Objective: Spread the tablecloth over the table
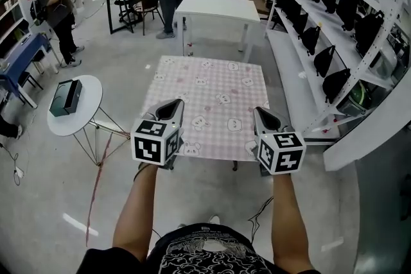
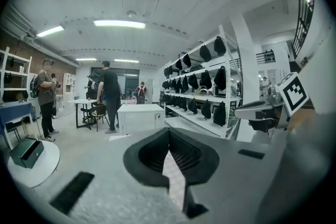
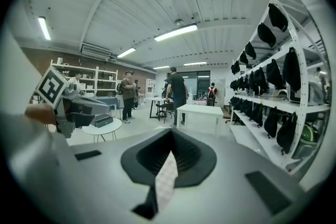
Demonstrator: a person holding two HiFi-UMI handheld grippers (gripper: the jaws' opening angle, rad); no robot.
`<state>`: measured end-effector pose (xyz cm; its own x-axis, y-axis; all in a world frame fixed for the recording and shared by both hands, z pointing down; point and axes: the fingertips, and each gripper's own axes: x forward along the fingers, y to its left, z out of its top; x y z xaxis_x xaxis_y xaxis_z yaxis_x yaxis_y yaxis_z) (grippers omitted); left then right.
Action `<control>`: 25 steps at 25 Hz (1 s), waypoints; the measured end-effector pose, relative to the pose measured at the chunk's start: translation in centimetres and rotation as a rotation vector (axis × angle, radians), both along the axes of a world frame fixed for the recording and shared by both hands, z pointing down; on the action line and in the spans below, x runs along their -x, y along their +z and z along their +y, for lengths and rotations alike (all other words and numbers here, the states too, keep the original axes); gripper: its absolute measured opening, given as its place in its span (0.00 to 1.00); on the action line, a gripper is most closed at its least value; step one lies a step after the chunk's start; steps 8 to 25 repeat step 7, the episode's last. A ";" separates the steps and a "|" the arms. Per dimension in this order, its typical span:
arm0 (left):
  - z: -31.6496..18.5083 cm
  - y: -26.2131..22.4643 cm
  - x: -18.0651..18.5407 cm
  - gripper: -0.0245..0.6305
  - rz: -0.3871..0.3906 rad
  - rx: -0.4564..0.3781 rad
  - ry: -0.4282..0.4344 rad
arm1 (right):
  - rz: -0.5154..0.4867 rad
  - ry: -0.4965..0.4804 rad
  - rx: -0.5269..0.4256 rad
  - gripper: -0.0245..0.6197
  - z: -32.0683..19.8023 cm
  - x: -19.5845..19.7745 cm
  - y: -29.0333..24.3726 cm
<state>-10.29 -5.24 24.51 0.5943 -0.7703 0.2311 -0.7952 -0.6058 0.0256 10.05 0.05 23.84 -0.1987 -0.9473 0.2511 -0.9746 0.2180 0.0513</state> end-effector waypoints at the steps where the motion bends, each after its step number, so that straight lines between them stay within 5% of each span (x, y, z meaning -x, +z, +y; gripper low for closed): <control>1: 0.0 0.0 -0.1 0.04 -0.001 0.000 0.002 | 0.000 0.000 0.000 0.05 0.0 0.0 0.0; 25: 0.1 0.5 -0.5 0.04 -0.025 0.003 0.013 | -0.003 0.004 -0.002 0.05 0.0 -0.3 0.2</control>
